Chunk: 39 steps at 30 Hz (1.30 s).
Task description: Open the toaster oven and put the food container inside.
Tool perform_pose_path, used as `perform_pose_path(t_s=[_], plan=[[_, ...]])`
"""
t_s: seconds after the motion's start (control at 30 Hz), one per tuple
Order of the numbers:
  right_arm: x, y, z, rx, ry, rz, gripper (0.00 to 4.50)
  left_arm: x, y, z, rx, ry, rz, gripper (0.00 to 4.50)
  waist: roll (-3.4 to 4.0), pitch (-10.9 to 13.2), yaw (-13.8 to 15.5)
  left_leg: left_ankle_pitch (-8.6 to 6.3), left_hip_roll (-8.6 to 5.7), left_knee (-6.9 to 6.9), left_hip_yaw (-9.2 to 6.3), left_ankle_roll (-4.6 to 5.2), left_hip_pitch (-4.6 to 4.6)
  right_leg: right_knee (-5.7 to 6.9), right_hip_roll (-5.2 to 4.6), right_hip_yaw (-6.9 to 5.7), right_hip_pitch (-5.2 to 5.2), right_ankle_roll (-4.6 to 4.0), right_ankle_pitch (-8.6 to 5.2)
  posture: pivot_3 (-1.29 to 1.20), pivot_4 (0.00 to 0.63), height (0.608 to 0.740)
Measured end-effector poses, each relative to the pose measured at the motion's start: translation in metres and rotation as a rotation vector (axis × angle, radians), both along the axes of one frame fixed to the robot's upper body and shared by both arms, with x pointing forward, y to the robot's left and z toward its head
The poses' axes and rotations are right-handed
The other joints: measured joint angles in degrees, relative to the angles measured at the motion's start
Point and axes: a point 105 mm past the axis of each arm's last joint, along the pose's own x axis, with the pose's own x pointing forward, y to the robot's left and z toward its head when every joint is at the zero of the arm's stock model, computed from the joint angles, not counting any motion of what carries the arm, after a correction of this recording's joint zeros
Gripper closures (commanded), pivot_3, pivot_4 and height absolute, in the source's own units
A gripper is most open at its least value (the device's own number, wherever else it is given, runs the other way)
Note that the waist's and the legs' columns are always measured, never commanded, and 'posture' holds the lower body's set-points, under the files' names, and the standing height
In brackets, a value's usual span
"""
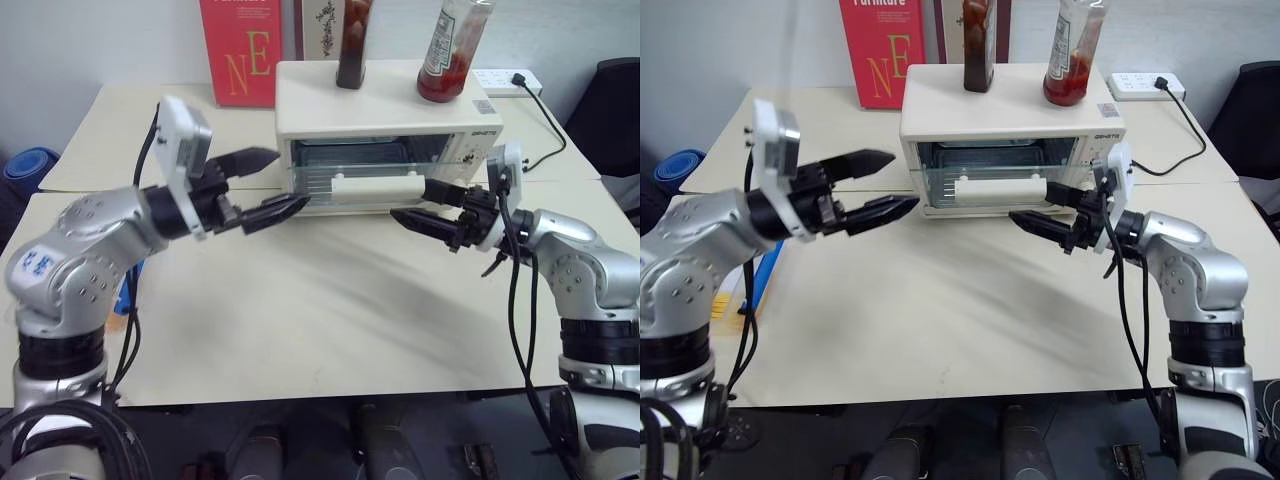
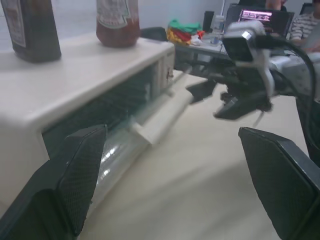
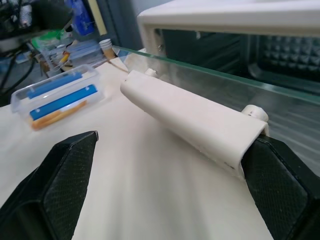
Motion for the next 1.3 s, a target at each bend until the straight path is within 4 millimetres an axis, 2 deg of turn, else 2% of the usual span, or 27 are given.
perform_pose_path(t_s=[0.1, 0.2, 0.43, 0.6, 0.63, 0.77, 0.9, 1.0, 1.07, 1.2, 1.3], plan=[[-0.009, 0.001, -0.007, 0.004, 0.007, 0.015, 0.03, 0.02, -0.004, 0.002, 0.018, 0.001, 0.042, 0.0, 0.0, 0.0, 0.0, 0.01, 0.0, -0.01, 0.0, -0.01, -0.01, 0.02, 0.01, 0.0, -0.03, 0.0, 0.0, 0.0, 0.15, 0.74], [-0.017, 0.002, -0.015, 0.028, 0.023, 0.028, 0.0, 0.037, -0.006, -0.001, 0.047, 0.014, 0.073, 0.61, 0.0, 0.0, -0.1, 0.01, 0.0, -0.01, 0.03, -0.01, -0.01, 0.05, 0.02, 0.02, -0.03, 0.0, 0.0, 0.0, 0.15, 0.74], [-0.029, 0.008, -0.026, 0.083, 0.048, 0.047, 0.0, 0.058, -0.016, -0.015, 0.171, 0.018, 0.06, 2.79, 0.0, 0.0, -0.7, 0.02, 0.01, -0.01, 0.05, -0.02, -0.01, 0.21, 0.03, 0.06, -0.08, -0.01, 0.0, 0.0, 0.15, 0.74], [-0.035, 0.009, -0.029, 0.09, 0.051, 0.046, 0.0, 0.06, -0.022, -0.026, 0.271, -0.014, 0.007, 4.31, 0.0, 0.0, -0.7, 0.02, 0.01, -0.05, 0.05, -0.02, -0.05, 0.24, 0.03, 0.06, -0.1, -0.01, -0.01, 0.0, 0.15, 0.74], [-0.035, 0.008, -0.029, 0.094, 0.053, 0.044, 0.0, 0.061, -0.022, -0.028, 0.29, -0.021, 0.005, 4.49, 0.0, 0.0, -0.6, 0.02, 0.01, -0.05, 0.05, -0.02, -0.06, 0.24, 0.03, 0.06, -0.1, -0.01, -0.01, 0.0, 0.15, 0.74], [-0.039, 0.005, -0.032, 0.087, 0.05, 0.008, 0.0, 0.058, -0.025, -0.043, 0.399, -0.047, -0.033, 4.49, 0.0, 0.0, -0.1, 0.02, 0.01, -0.05, 0.04, -0.02, -0.08, 0.23, 0.03, 0.05, -0.1, -0.01, -0.01, 0.0, 0.15, 0.74], [-0.05, -0.009, -0.044, 0.035, 0.068, -0.055, 0.0, 0.056, -0.024, -0.057, 0.451, -0.046, -0.054, 4.49, 0.0, 0.0, 0.6, 0.02, -0.01, 0.05, 0.03, -0.02, -0.14, 0.22, 0.02, 0.05, -0.09, 0.0, -0.01, 0.0, 0.15, 0.74], [-0.073, -0.036, -0.061, -0.016, 0.142, -0.119, 0.0, 0.053, -0.022, -0.064, 0.482, -0.046, -0.074, 4.49, -0.01, 0.0, 1.5, 0.0, -0.05, 0.1, -0.03, 0.02, -0.15, 0.17, 0.01, 0.04, -0.01, 0.01, -0.01, 0.0, 0.15, 0.74], [-0.09, -0.046, -0.066, -0.03, 0.194, -0.13, 0.0, 0.05, -0.018, -0.073, 0.513, -0.04, -0.079, 4.49, 0.0, 0.0, 1.9, -0.01, -0.06, 0.19, -0.02, 0.04, -0.14, 0.07, 0.01, 0.07, 0.0, 0.01, 0.0, 0.0, 0.15, 0.74], [-0.112, -0.049, -0.05, -0.028, 0.187, -0.086, 0.0, 0.041, -0.021, -0.094, 0.581, -0.03, -0.119, 4.49, -0.03, 0.0, 1.6, -0.02, -0.01, 0.38, -0.05, 0.09, 0.27, 0.01, 0.07, 0.07, 0.56, 0.04, 0.01, 0.0, 0.15, 0.74], [-0.118, -0.049, -0.027, -0.034, 0.136, -0.053, 0.0, 0.035, -0.026, -0.113, 0.619, -0.015, -0.104, 4.49, -0.03, 0.0, 1.6, -0.04, 0.01, 0.38, -0.09, 0.13, 0.52, -0.09, 0.1, 0.06, 0.86, 0.02, 0.0, 0.0, 0.15, 0.74]])
